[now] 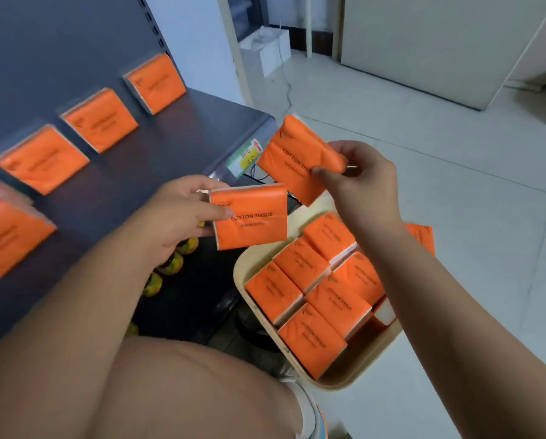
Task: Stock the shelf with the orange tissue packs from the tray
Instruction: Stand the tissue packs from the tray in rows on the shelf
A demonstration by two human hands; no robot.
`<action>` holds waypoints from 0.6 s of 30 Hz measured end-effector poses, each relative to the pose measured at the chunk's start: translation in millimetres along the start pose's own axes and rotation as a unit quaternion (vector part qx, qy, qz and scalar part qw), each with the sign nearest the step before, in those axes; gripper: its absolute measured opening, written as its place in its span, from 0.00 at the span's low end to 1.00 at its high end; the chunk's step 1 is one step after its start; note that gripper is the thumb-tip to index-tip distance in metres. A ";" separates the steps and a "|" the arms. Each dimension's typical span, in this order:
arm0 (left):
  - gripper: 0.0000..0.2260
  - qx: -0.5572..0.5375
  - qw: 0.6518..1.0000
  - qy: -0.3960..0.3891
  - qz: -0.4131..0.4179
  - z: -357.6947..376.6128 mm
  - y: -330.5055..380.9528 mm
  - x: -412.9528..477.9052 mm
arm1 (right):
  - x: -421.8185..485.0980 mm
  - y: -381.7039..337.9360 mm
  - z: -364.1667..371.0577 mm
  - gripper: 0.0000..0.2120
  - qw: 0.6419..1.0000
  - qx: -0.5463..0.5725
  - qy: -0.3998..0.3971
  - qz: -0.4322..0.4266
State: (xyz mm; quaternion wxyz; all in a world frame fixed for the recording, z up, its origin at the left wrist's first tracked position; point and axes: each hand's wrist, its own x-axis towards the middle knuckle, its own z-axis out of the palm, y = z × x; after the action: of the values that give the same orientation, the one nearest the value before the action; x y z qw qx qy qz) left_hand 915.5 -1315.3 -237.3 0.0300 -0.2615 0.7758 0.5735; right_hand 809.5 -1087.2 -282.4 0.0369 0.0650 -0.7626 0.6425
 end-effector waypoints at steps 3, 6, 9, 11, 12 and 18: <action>0.15 -0.011 0.997 0.059 0.041 -32.4 15.4 -20.8 | 9.7 -40.1 22.6 0.15 0.998 0.022 -0.030 -0.043; 0.16 -0.010 0.991 0.111 0.068 -69.7 27.0 -44.8 | 12.2 -74.4 47.4 0.15 0.993 0.041 -0.079 -0.072; 0.16 -0.006 0.985 0.150 0.081 -103.7 29.6 -68.2 | 7.6 -101.3 73.0 0.14 0.986 0.050 -0.119 -0.101; 0.15 0.005 0.981 0.173 0.086 -123.0 26.8 -82.0 | 2.7 -116.3 92.3 0.14 0.982 0.057 -0.143 -0.113; 0.15 0.012 0.979 0.184 0.086 -131.6 24.8 -88.3 | 0.0 -123.0 102.6 0.14 0.979 0.059 -0.154 -0.121; 0.13 0.039 0.962 0.258 0.084 -174.9 6.6 -112.7 | -14.0 -162.0 160.5 0.15 0.959 0.028 -0.207 -0.190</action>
State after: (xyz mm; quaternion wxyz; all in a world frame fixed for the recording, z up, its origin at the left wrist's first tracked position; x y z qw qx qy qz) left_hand 1054.0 -1430.5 -132.9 -0.2093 -0.3328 0.7982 0.4564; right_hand 851.5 -1271.4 -153.8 -0.0018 0.3409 -0.7091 0.6173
